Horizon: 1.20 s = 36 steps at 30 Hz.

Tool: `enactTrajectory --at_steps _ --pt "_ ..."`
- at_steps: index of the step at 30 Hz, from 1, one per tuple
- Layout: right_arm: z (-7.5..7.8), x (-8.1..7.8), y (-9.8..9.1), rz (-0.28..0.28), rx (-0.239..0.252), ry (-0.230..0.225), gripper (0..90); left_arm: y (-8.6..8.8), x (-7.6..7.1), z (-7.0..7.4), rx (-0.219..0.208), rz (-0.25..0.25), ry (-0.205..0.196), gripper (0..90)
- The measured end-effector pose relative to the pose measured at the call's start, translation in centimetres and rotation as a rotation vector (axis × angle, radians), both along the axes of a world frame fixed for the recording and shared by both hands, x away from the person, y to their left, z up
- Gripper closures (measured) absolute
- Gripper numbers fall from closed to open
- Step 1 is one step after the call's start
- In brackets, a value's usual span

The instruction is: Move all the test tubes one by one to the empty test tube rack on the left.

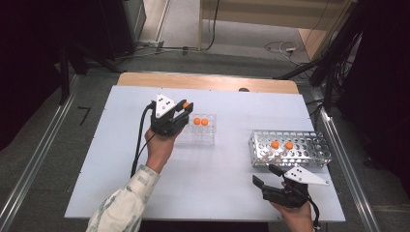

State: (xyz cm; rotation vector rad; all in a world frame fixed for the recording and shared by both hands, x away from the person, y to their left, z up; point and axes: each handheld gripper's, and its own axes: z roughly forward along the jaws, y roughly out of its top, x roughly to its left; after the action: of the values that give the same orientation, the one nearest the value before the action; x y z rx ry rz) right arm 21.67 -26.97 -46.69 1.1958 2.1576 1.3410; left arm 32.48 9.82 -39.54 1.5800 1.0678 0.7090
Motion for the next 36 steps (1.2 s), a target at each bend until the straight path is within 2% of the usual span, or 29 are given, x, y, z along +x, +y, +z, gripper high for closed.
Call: enactTrajectory --at_steps 3,9,21,29,36 --pt "0.0 0.0 0.0 -0.002 0.001 0.001 22.2 -0.1 0.0 -0.1 -0.006 -0.006 0.002 70.3" --pt "-0.1 0.0 0.0 -0.001 -0.002 0.003 22.2 -0.7 -0.1 -0.4 0.017 -0.01 -0.006 70.3" --pt "-0.1 0.1 0.1 0.003 -0.008 0.001 22.2 -1.1 -0.6 -2.2 0.045 -0.017 0.008 69.9" --pt "-0.2 0.1 0.2 0.002 -0.01 0.005 22.2 -1.0 -0.6 -3.3 0.034 -0.017 0.031 69.1" --pt "-0.3 0.1 0.2 0.002 -0.012 0.007 22.2 -0.9 -0.6 -3.3 0.023 -0.02 0.033 66.1"
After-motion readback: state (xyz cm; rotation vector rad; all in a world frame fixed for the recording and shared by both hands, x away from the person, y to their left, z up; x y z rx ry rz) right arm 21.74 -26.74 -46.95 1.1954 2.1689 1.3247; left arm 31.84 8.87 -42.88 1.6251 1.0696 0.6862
